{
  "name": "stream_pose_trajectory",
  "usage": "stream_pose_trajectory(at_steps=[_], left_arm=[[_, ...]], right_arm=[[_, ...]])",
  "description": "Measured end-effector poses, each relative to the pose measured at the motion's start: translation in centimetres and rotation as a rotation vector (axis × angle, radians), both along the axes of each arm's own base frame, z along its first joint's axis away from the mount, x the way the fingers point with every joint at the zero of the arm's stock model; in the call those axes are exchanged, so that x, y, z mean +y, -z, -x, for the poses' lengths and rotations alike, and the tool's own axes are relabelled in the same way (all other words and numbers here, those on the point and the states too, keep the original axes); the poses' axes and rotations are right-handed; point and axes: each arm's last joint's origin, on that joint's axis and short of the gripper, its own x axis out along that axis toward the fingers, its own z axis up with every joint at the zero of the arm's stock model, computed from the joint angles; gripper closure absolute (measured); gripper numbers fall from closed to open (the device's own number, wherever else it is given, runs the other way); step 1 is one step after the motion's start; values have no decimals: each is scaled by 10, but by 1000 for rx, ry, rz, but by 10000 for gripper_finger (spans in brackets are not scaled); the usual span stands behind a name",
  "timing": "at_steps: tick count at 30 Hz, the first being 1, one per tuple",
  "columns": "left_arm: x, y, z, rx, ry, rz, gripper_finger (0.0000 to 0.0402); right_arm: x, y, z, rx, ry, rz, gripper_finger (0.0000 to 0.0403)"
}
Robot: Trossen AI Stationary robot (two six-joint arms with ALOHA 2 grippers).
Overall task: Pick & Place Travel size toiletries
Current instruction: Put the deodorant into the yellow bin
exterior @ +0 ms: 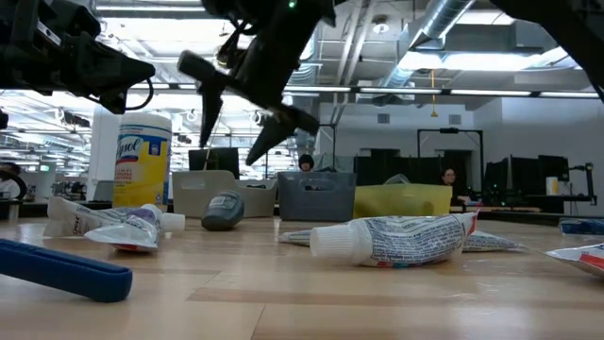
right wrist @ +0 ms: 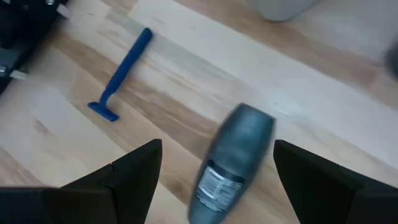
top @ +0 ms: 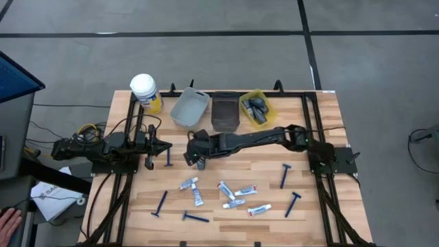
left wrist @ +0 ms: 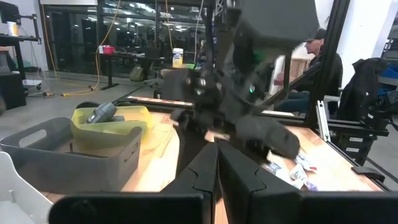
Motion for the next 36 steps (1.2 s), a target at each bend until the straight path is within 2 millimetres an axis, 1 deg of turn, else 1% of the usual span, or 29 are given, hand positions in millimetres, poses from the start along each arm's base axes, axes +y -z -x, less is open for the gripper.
stream_pose_trajectory(at_steps=[6, 8, 11, 17, 20, 22, 24, 26, 30, 32, 36], left_arm=[[0, 0, 0, 0, 0, 0, 392], [0, 0, 0, 0, 0, 0, 392], [0, 0, 0, 0, 0, 0, 392], [0, 0, 0, -1, 0, 0, 392], [0, 0, 0, -1, 0, 0, 392], [0, 0, 0, -1, 0, 0, 392], [0, 0, 0, -1, 0, 0, 392], [0, 0, 0, -1, 1, 0, 392], [0, 0, 0, -1, 1, 0, 392], [0, 0, 0, -1, 1, 0, 392], [0, 0, 0, -2, 1, 0, 392]], right_arm=[[-1, 16, -4, 23, 12, 18, 103], [-2, 22, -3, 53, 15, 25, 103], [-1, 26, -7, 32, 14, 24, 103], [2, 44, -9, 70, 16, 20, 103], [4, 44, -9, 63, 11, 17, 103], [6, 50, -12, 61, 14, 15, 103], [7, 60, -9, 110, 13, 4, 103], [8, 66, -11, 110, -1, -25, 103], [10, 72, -10, 138, -26, -70, 104], [12, 73, -10, 146, -24, -54, 107], [11, 73, -8, 161, -29, -59, 132]])
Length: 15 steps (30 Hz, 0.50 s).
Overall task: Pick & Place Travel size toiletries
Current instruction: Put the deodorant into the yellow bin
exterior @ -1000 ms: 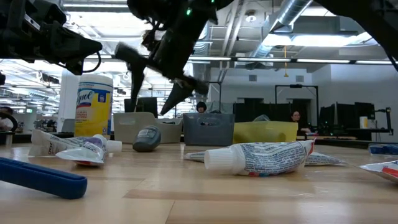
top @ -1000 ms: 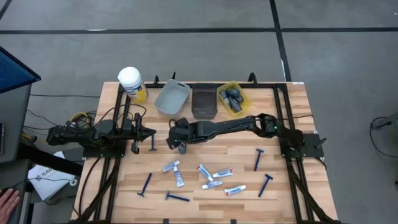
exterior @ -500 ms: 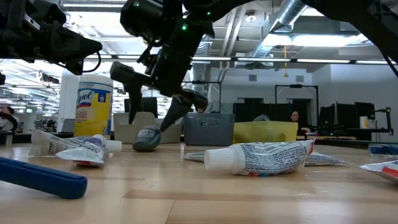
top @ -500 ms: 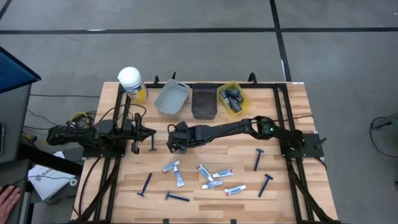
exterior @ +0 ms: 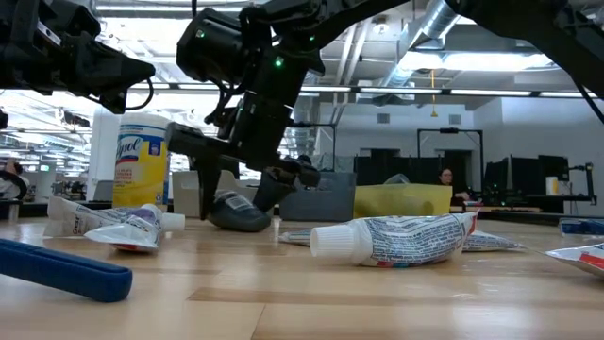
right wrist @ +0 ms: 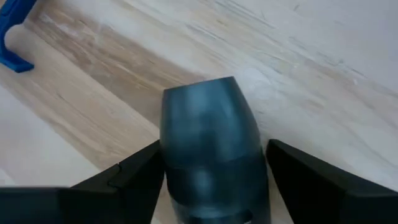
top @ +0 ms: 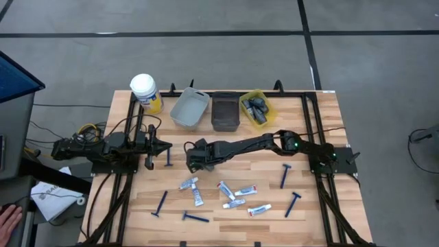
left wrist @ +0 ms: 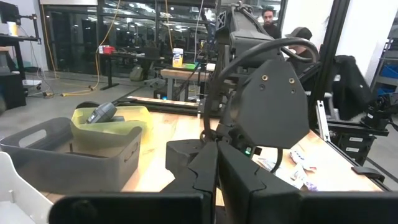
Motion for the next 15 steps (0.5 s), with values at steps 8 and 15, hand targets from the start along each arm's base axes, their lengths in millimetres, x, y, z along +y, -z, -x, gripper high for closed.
stream_pose_trajectory(at_steps=[8, 15], left_arm=[[0, 0, 0, 0, 0, 0, 392], [0, 0, 0, 0, 0, 0, 392]], right_arm=[[1, 0, 1, 12, -17, -23, 204], [1, -25, -2, 22, -48, -46, 203]])
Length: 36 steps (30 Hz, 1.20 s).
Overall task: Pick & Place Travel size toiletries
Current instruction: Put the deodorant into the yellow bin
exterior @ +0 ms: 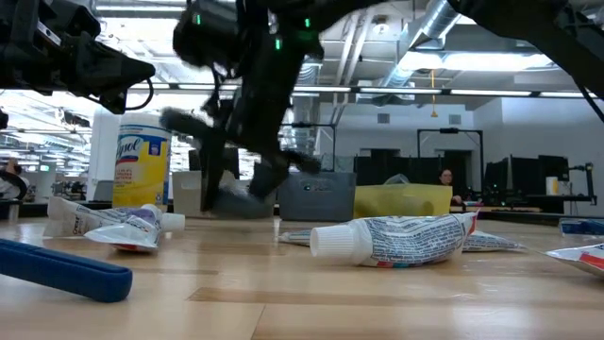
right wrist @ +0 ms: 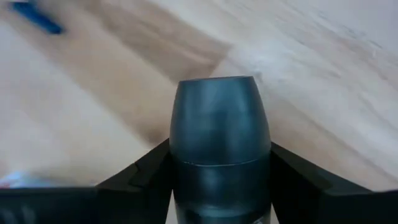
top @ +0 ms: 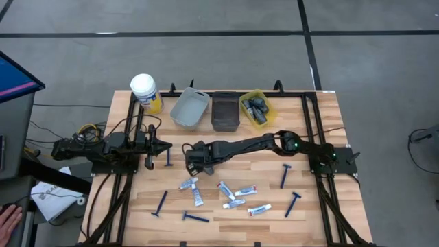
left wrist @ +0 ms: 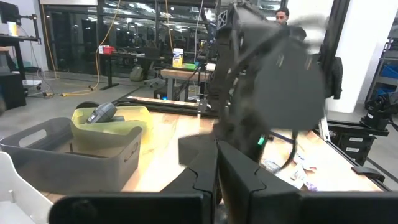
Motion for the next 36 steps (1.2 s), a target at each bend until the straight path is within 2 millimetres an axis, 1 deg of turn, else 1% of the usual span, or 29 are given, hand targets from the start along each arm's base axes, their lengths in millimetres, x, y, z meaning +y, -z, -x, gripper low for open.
stream_pose_trajectory(at_steps=[2, 4, 9, 12, 14, 16, 18, 19, 20, 22, 24, 27, 31, 36], left_arm=[[0, 0, 0, 0, 0, 0, 392], [0, 0, 0, 0, 0, 0, 392], [0, 0, 0, 0, 0, 0, 392], [0, 0, 0, -1, 0, 0, 392], [0, 0, 0, -1, 0, 0, 392], [0, 0, 0, -1, 0, 0, 392], [0, 0, 0, -1, 0, 0, 392], [0, 0, 0, -1, 0, 0, 392], [0, 0, 0, -1, 0, 0, 392], [0, 0, 0, -1, 0, 0, 392], [0, 0, 0, -1, 0, 0, 392], [0, 0, 0, -1, 0, 0, 392], [0, 0, 0, -1, 0, 0, 392], [0, 0, 0, -1, 0, 0, 392]], right_arm=[[-5, -17, -1, -15, -13, 11, 197], [-14, -31, -3, -28, -28, 35, 194], [-39, -67, -5, -54, -80, 86, 204], [-56, -81, 5, -37, -82, 98, 204], [-71, -91, 10, -40, -71, 112, 202], [-84, -105, 23, 14, -79, 134, 198], [-96, -121, 31, 1, -74, 166, 198], [-100, -128, 38, 24, -78, 181, 199], [-106, -134, 46, 63, -80, 199, 201], [-118, -147, 55, 67, -76, 233, 204], [-132, -158, 70, 118, -70, 262, 204], [-152, -175, 90, 162, -50, 296, 197], [-172, -185, 110, 230, -43, 309, 196], [-192, -190, 127, 295, -54, 310, 202]])
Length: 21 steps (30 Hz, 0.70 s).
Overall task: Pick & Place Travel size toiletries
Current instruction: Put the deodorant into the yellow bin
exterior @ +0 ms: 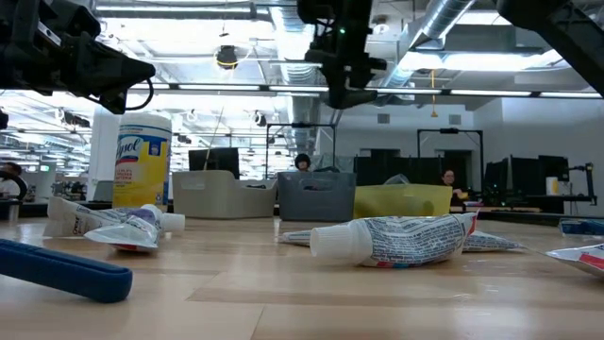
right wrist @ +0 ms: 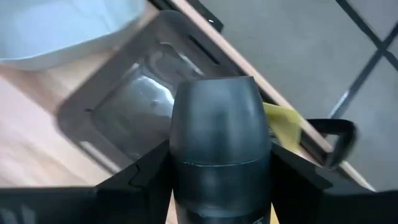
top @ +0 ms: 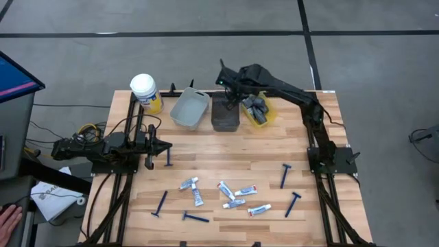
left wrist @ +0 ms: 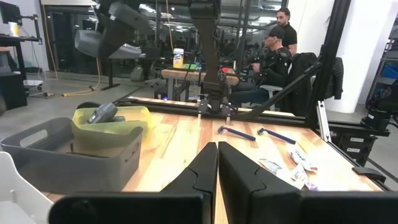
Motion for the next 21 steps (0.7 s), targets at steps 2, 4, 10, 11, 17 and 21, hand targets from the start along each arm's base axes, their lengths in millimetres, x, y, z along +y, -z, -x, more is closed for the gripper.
stream_pose_trajectory(at_steps=[2, 4, 10, 11, 17, 21], left_arm=[[0, 0, 0, 0, 0, 0, 392], [0, 0, 0, 0, 0, 0, 392], [0, 0, 0, 0, 0, 0, 392], [0, 0, 0, 0, 0, 0, 392], [0, 0, 0, 0, 0, 0, 392], [0, 0, 0, 0, 0, 0, 392]], right_arm=[[-6, 2, 4, 29, 6, -5, 197], [-12, 4, 7, 62, -2, -13, 192], [-29, 3, 17, 87, 13, -17, 205], [-32, 4, 20, 99, 18, -21, 205], [-41, 4, 27, 132, 20, -30, 199], [-40, 1, 28, 128, 4, -32, 202]])
